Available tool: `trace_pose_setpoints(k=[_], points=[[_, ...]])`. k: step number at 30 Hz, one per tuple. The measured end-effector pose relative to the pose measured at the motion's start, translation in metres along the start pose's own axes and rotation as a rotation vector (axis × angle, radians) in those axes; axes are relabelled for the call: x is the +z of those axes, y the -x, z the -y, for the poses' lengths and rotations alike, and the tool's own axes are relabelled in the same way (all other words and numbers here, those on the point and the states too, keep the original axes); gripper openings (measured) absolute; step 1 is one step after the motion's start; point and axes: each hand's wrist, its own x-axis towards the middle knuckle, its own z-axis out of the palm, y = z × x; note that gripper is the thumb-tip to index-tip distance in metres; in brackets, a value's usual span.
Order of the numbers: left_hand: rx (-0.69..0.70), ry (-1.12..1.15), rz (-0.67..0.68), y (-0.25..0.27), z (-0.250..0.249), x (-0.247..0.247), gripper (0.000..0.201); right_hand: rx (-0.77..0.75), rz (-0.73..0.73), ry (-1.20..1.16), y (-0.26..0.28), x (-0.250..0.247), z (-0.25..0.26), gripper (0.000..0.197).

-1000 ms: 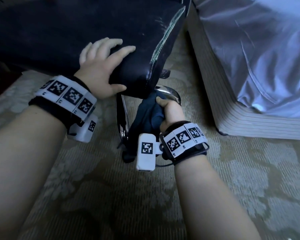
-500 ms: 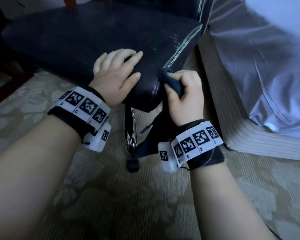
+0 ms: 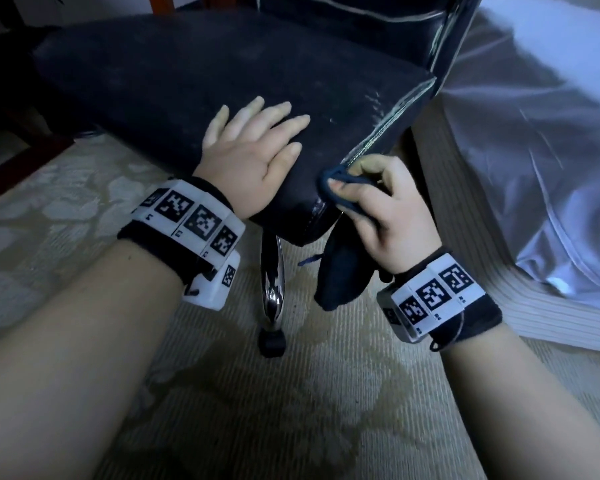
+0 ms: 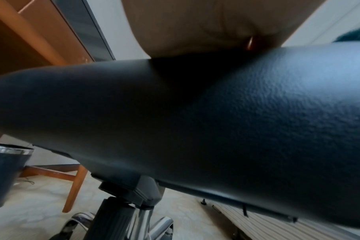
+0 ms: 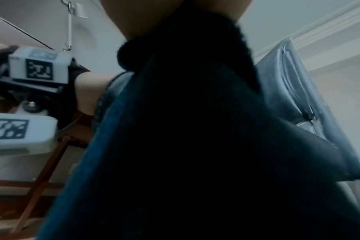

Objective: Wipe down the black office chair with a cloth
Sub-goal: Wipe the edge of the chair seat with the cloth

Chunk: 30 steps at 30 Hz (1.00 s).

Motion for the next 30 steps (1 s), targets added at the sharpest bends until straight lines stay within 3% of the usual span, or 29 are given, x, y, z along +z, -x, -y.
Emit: trace_pose_setpoints(k=[5, 12, 14, 17, 19, 23, 25, 30], points=[[0.005, -0.009, -0.037, 0.001, 0.002, 0.002, 0.059, 0.108, -0.088, 0.003, -0.024, -0.010, -0.019, 0.016], [0.027, -0.001, -0.087, 0.002, 0.006, 0.003, 0.057, -0.234, 0.120, -0.015, -0.014, -0.004, 0.007, 0.018], [0.035, 0.009, -0.101, 0.002, 0.008, 0.002, 0.057, -0.172, 0.103, 0.010, -0.008, -0.007, -0.005, 0.018], [0.037, 0.024, -0.103, 0.001, 0.009, 0.002, 0.056, 0.043, -0.046, 0.007, -0.010, -0.010, -0.019, 0.014], [0.036, 0.025, -0.105, 0.001, 0.009, 0.003, 0.056, 0.084, -0.104, -0.009, -0.014, -0.007, -0.015, 0.015], [0.038, 0.017, -0.111, 0.002, 0.011, 0.002, 0.054, -0.154, 0.071, -0.047, -0.007, 0.003, 0.015, 0.020], [0.038, 0.022, -0.102, 0.003, 0.011, 0.002, 0.054, -0.181, 0.103, -0.034, -0.007, 0.001, 0.013, 0.020], [0.025, 0.022, -0.097, 0.003, 0.012, 0.002, 0.056, 0.135, -0.085, 0.022, -0.019, -0.007, -0.019, 0.014]])
